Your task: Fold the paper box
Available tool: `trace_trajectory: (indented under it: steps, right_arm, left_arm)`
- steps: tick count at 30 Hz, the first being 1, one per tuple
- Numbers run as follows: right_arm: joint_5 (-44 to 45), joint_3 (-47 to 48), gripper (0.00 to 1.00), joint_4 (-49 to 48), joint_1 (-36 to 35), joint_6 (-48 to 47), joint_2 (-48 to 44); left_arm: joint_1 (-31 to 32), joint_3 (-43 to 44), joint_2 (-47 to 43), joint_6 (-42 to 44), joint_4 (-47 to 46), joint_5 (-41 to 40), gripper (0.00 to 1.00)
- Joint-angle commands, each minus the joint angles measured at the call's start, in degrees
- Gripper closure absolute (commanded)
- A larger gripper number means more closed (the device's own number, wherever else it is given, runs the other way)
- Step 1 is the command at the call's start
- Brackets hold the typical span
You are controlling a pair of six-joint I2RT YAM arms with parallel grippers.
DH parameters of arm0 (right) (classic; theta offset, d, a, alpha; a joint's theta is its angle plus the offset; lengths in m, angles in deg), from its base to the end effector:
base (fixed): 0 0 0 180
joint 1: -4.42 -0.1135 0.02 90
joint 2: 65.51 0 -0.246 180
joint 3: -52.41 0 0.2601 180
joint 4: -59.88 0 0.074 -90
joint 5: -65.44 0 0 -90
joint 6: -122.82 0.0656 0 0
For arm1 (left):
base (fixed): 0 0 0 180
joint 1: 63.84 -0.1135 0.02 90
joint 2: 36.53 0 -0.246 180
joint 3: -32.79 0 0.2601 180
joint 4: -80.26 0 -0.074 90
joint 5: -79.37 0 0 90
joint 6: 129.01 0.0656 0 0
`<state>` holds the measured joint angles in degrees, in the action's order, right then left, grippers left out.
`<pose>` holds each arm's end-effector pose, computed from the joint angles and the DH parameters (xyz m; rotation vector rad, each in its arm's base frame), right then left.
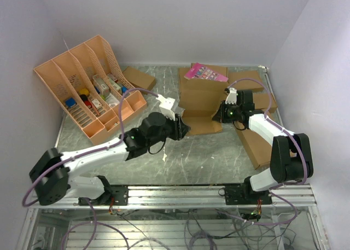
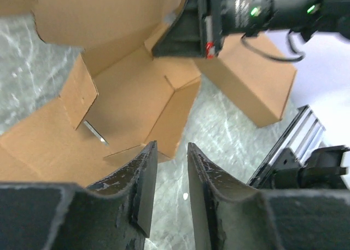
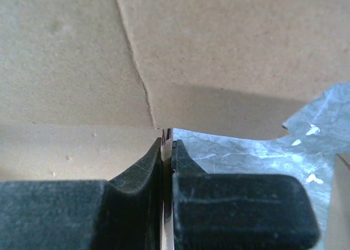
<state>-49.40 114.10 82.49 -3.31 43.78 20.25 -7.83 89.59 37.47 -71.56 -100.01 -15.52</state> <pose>0.3242 0.0718 0.1556 -0.1411 2.3867 0.6712 0.1913 -0.2738 0.2325 0.3421 1.9564 -0.9662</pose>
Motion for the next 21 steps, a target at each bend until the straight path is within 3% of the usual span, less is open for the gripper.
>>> trace_trajectory:
  steps: [1,3,6,8,13,21]
  right_arm:
    - [1.56,-0.13,1.00,-1.53,0.84,-0.54,-1.84]
    - [1.76,-0.19,1.00,-1.79,1.04,-0.67,-1.99]
    - [2.21,-0.02,1.00,-1.88,1.14,-1.02,-2.17]
    - [2.29,-0.09,1.00,-2.17,1.20,-1.16,-2.55]
    - [2.79,-0.38,1.00,-2.55,1.14,-1.83,-2.89]
    - [4.99,-0.88,1.00,-2.87,1.07,-2.99,-2.84]
  left_arm:
    - [0.22,4.42,-8.51,3.09,11.74,-5.67,0.56]
    - [0.09,3.11,-12.66,2.49,17.83,-9.53,0.47]
    - [-1.27,-0.83,-19.45,-1.09,23.90,-15.23,0.26]
    - [-3.63,-3.86,-23.36,-5.51,25.92,-16.64,0.21]
    - [-12.62,-12.61,-24.35,-12.84,17.45,-4.98,0.13]
    - [-13.03,-13.40,-15.93,-15.26,3.35,1.72,0.14]
